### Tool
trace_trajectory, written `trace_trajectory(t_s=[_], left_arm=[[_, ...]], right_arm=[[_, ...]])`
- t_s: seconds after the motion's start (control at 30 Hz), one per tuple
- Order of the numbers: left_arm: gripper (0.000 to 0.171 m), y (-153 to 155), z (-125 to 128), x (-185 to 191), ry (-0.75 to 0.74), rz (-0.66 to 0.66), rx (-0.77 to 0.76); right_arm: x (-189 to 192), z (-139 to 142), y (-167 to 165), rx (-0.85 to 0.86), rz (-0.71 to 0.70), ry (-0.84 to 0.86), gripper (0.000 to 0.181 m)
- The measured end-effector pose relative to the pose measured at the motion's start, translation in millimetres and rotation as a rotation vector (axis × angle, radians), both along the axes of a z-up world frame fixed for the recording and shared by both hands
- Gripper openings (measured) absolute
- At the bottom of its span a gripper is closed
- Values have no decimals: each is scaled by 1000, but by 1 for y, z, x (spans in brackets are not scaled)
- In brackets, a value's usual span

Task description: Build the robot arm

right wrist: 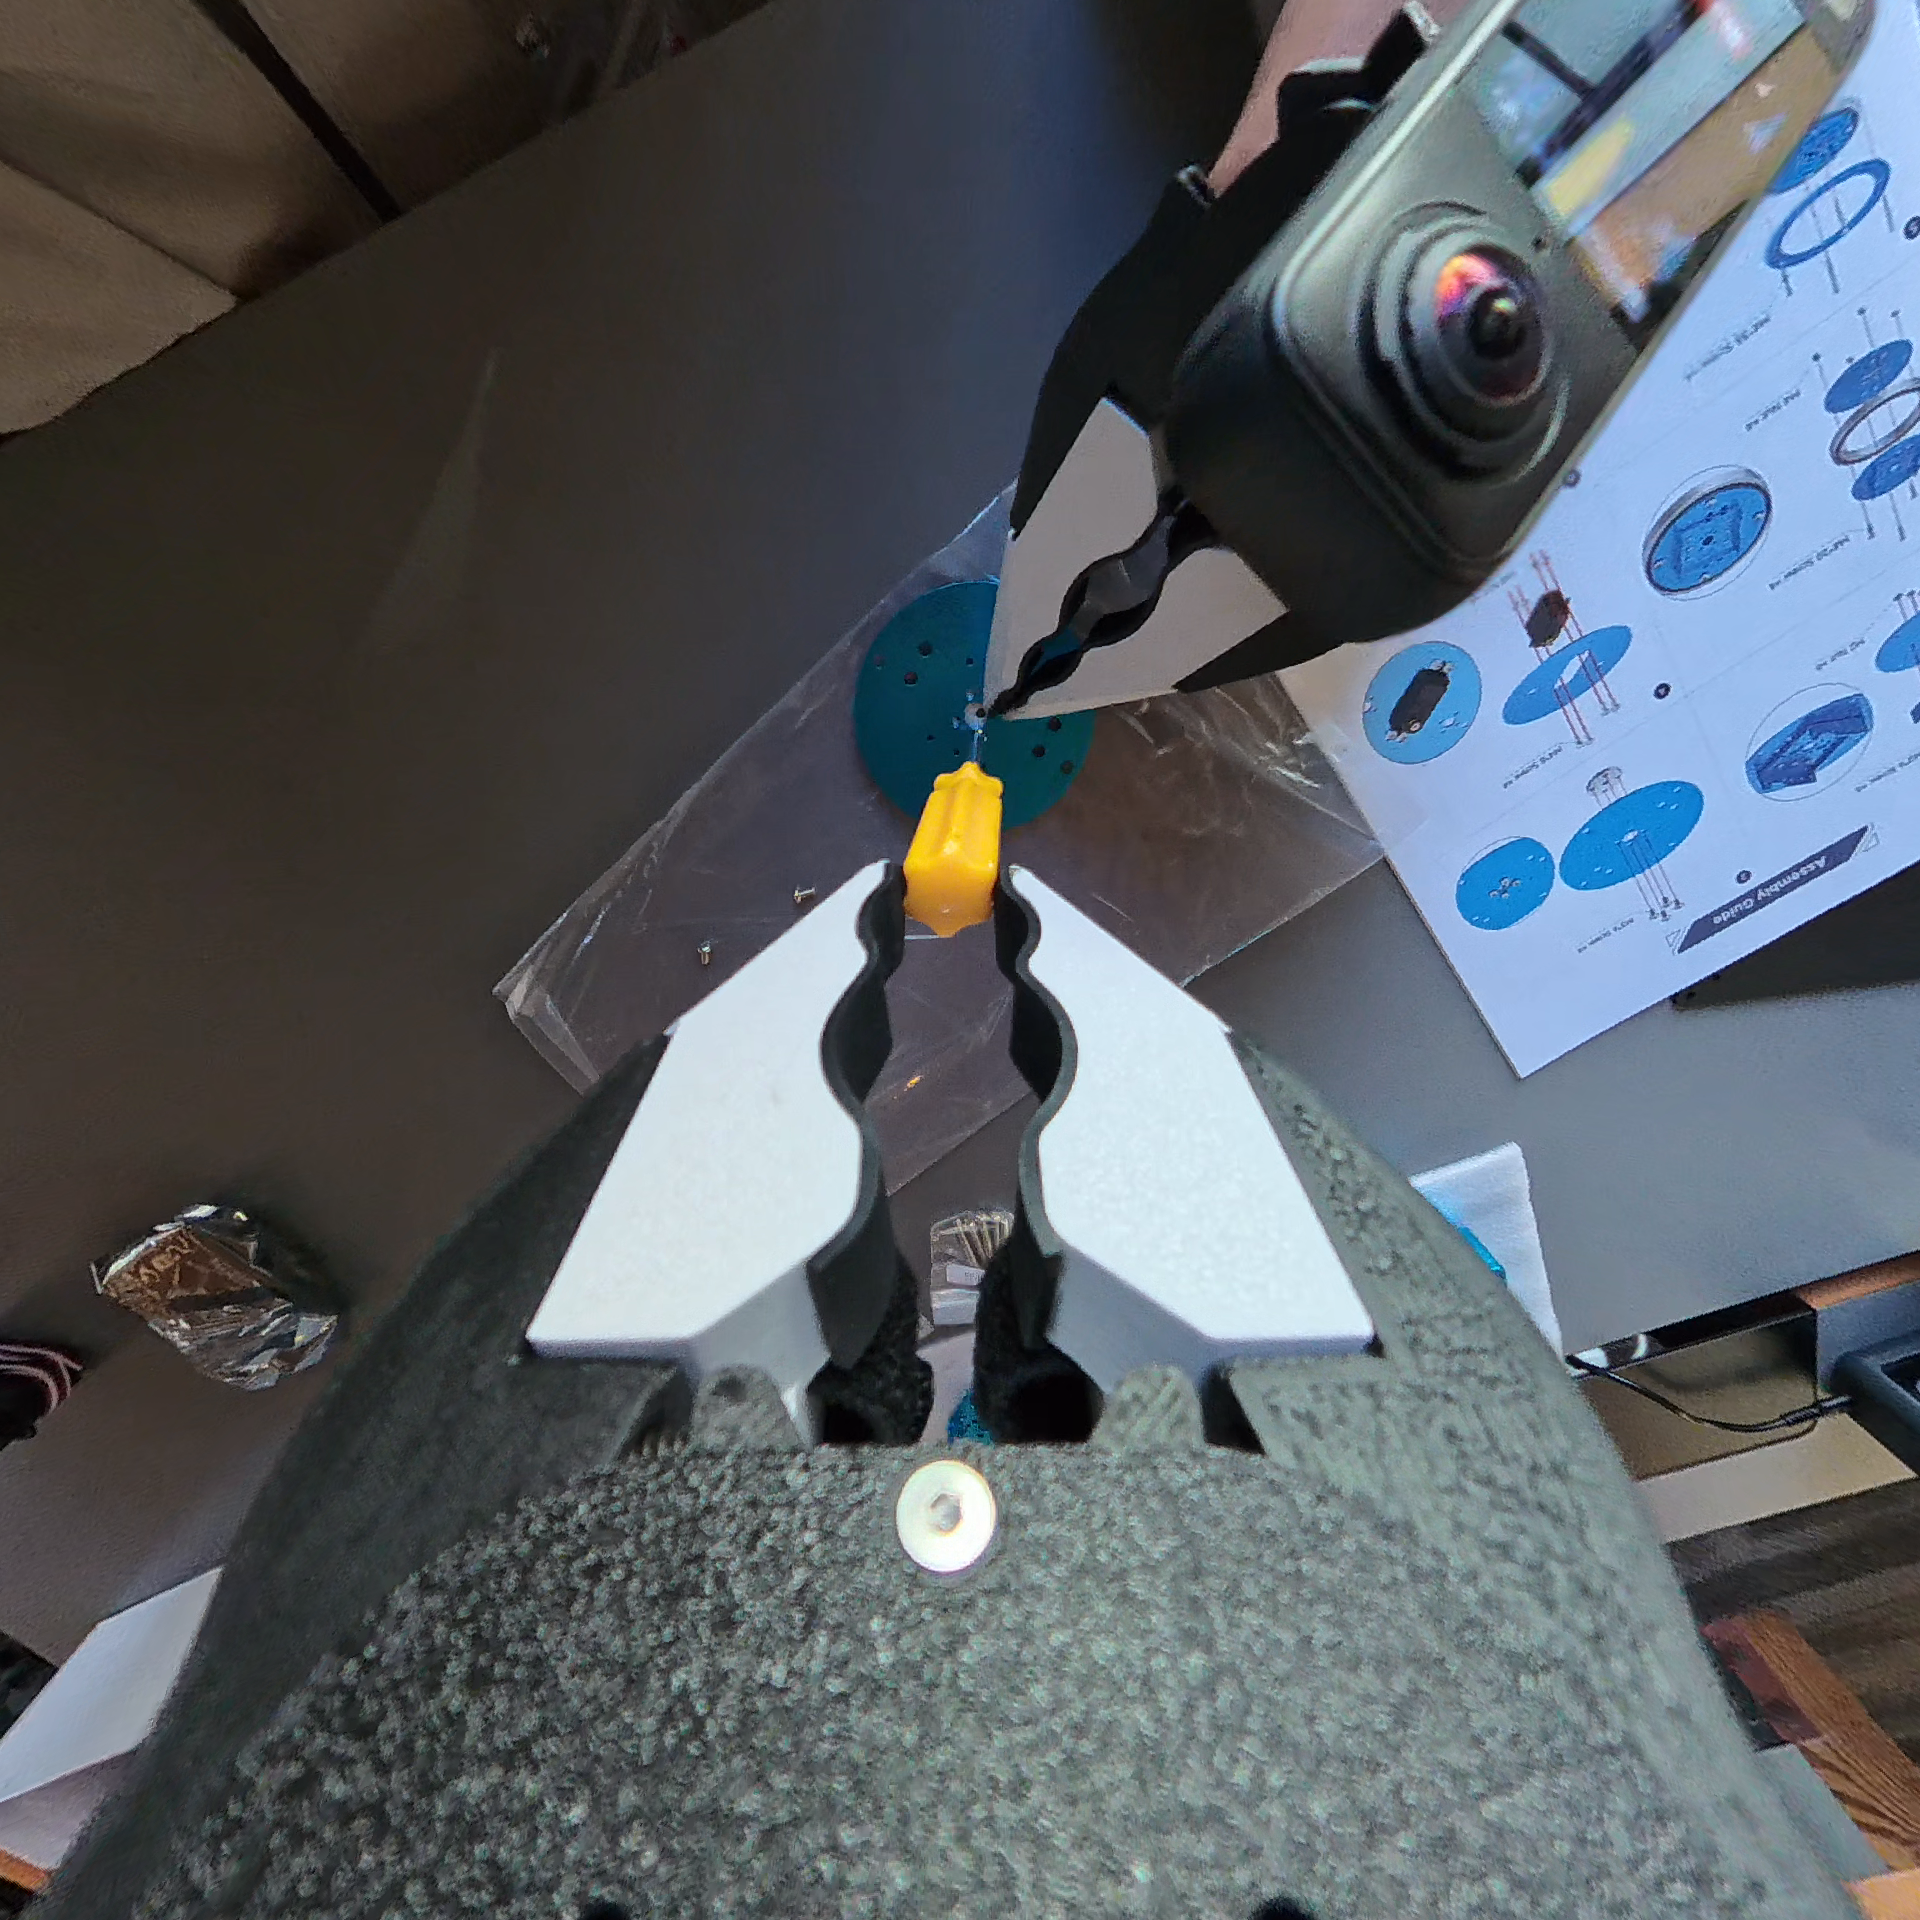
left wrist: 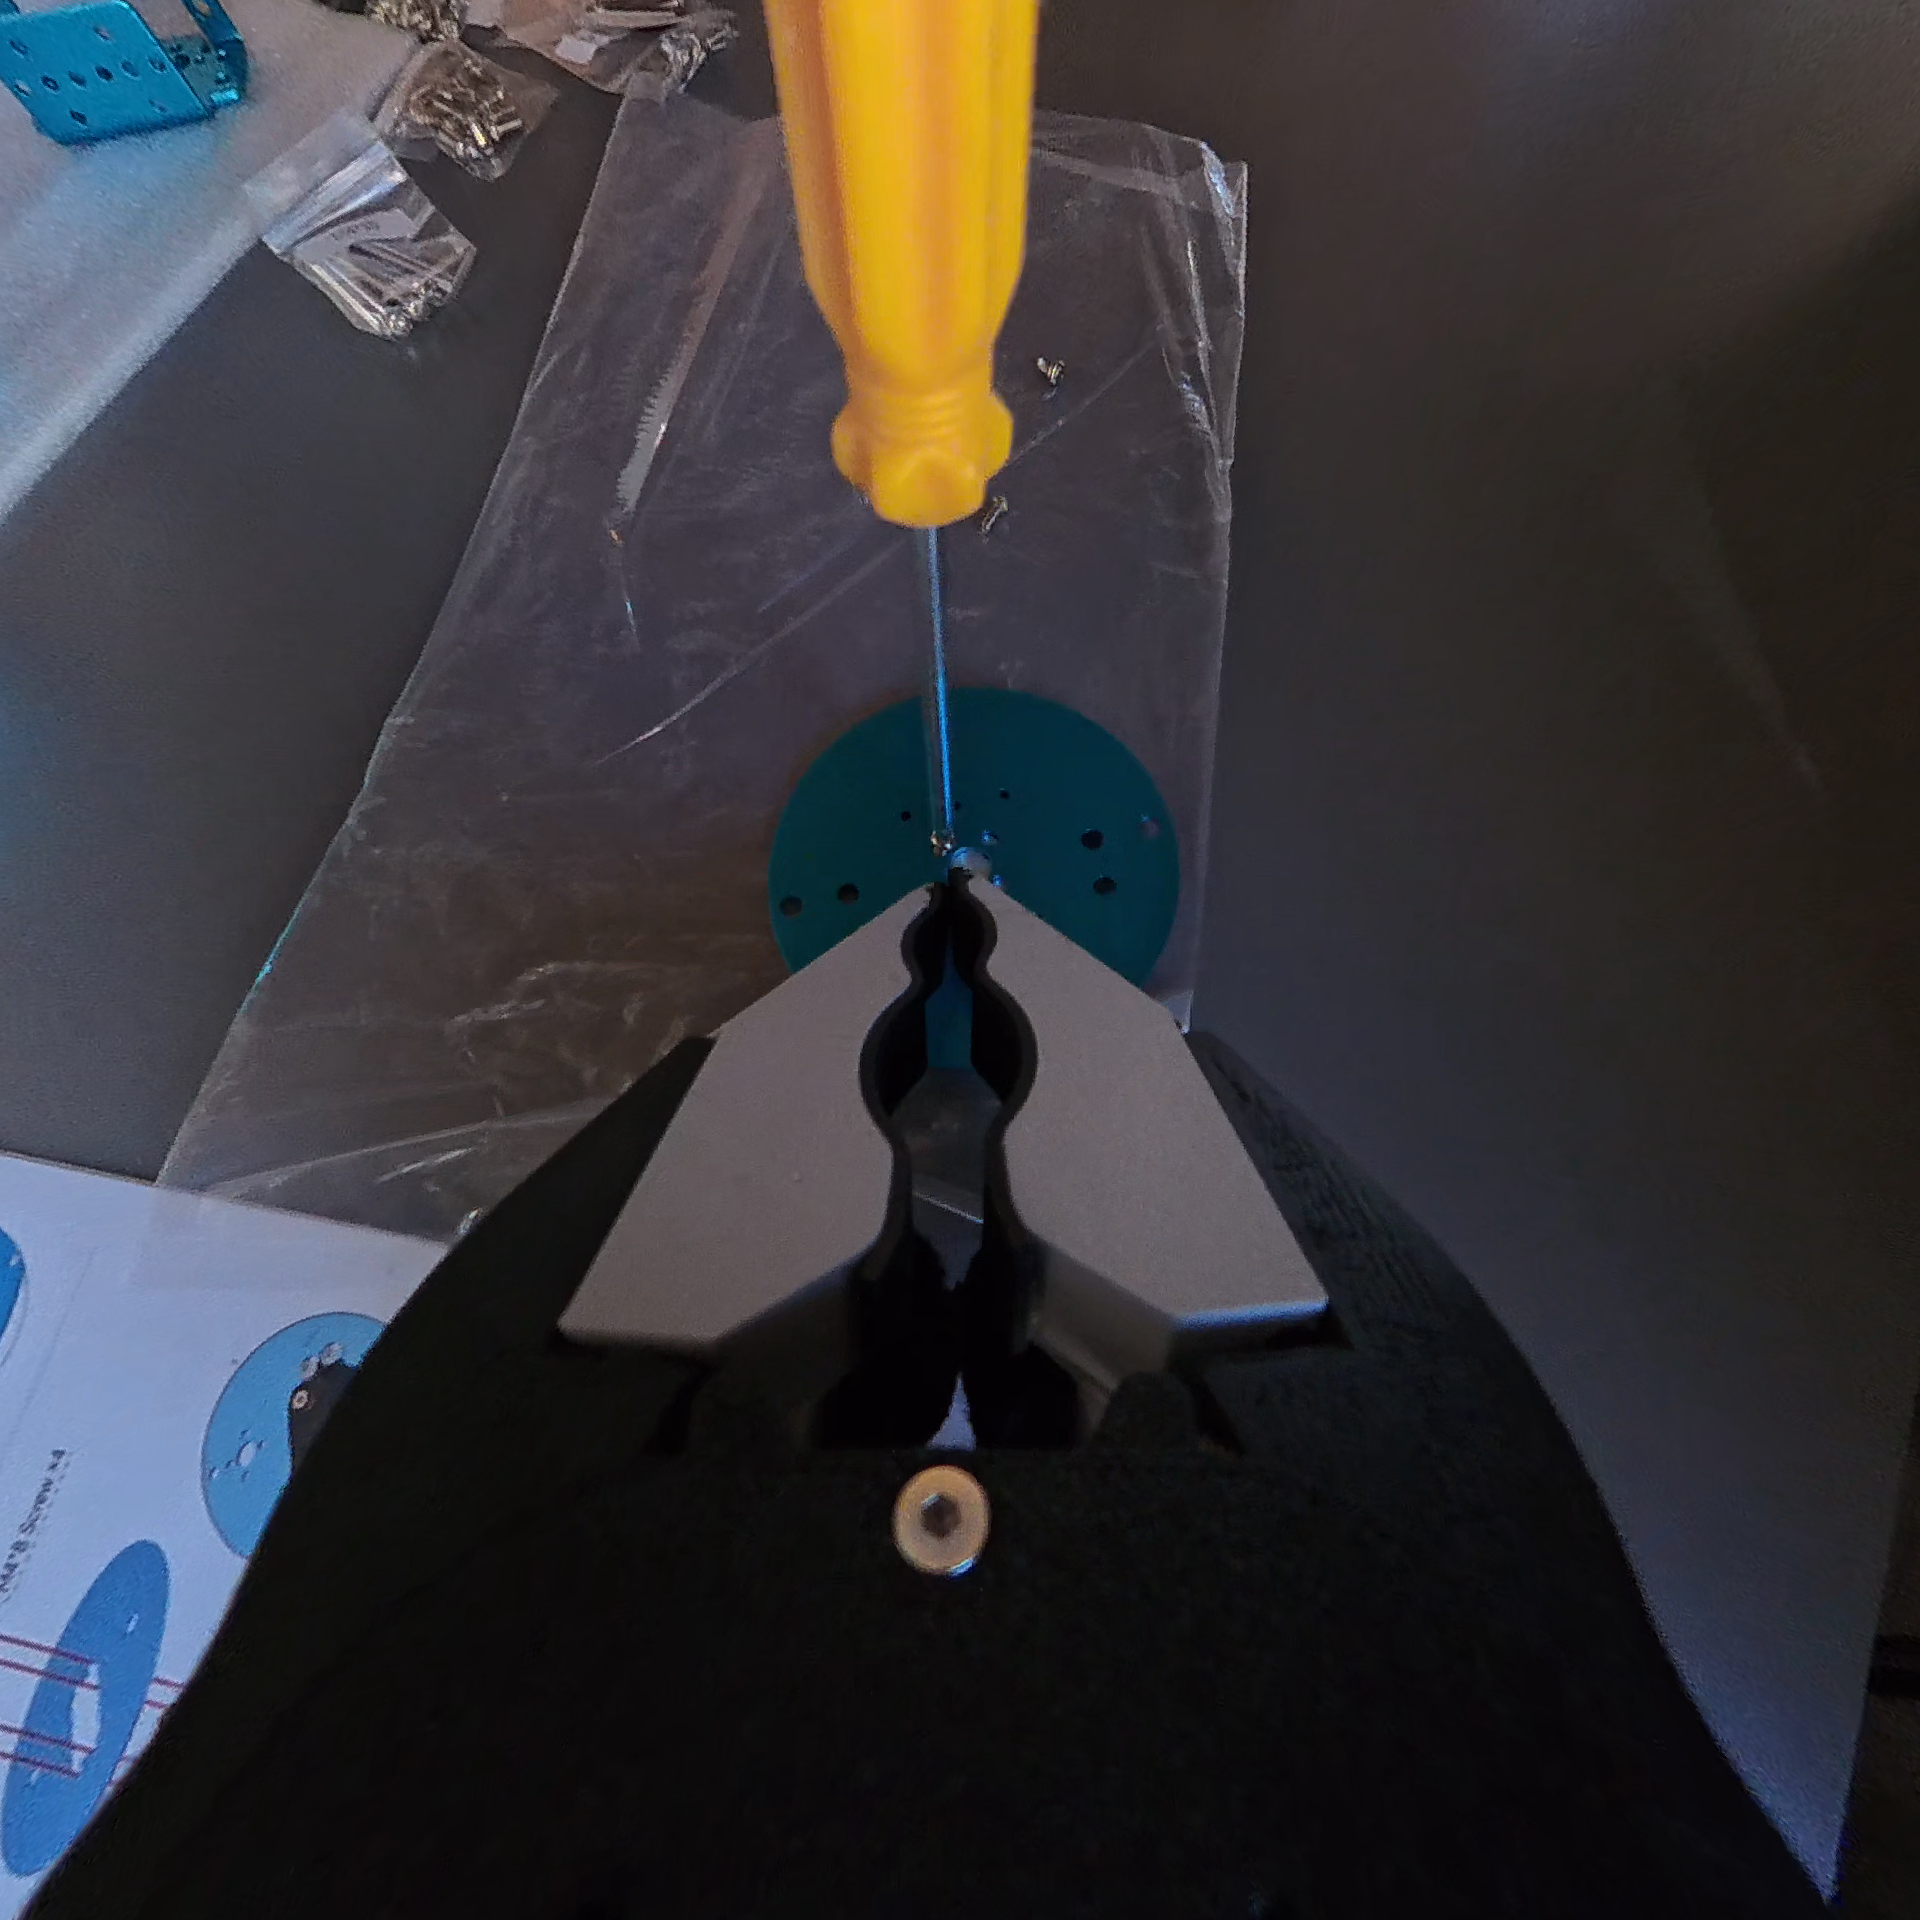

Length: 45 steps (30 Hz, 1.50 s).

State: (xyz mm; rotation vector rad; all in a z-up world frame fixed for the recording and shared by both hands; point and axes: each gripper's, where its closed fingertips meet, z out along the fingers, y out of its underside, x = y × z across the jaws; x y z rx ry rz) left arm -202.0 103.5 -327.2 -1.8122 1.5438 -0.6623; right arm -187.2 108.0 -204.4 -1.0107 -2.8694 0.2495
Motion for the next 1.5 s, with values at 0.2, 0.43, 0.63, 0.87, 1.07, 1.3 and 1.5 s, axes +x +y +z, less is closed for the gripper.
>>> trace_trajectory(t_s=[0.2,0.43,0.63,0.87,1.07,1.3,1.5], left_arm=[[0,1,-1,2,1,16,69],[0,1,-1,2,-13,38,108],[0,1,-1,2,-9,43,131],[0,0,0,2,-6,40,152],[0,0,0,2,-3,36,170],[0,0,0,2,0,39,189],[0,1,0,2,3,47,204]], right_arm=[[-9,1,2,-52,-147,11,16],[-13,0,9,-123,-571,3,16],[-12,0,16,-172,-1078,18,16],[-3,0,12,-157,-1258,30,16],[1,-1,10,-128,-1340,-9,16],[3,-1,7,-200,-1537,-131,15],[5,-2,10,-249,-1679,-176,15]])
